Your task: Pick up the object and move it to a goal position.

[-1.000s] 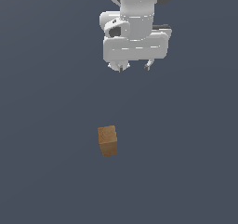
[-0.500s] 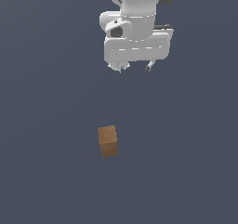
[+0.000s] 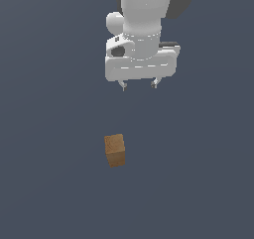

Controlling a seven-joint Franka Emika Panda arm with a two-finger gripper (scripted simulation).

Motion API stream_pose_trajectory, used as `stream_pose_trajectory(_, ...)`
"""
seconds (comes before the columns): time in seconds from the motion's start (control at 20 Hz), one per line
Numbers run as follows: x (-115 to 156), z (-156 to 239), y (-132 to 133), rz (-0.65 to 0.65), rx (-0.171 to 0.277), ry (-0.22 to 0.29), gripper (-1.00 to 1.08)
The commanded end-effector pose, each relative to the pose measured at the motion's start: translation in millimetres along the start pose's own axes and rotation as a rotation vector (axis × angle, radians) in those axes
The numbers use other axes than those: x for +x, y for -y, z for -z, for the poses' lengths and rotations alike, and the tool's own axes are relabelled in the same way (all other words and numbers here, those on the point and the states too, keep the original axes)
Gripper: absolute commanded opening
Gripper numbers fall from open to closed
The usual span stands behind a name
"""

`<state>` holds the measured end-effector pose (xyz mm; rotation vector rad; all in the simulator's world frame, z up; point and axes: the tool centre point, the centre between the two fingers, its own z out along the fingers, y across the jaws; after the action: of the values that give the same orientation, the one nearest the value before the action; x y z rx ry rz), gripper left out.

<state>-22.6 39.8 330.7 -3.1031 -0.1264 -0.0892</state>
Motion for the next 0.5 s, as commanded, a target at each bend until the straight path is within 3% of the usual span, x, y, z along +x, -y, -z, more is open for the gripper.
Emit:
stream_pose_trajectory(0.0, 13, -10, -9, 0.008, -0.003, 0.006, 1.00)
stream_pose_trajectory(0.45, 64, -64, -49, 0.047, -0.014, 0.030, 1.00)
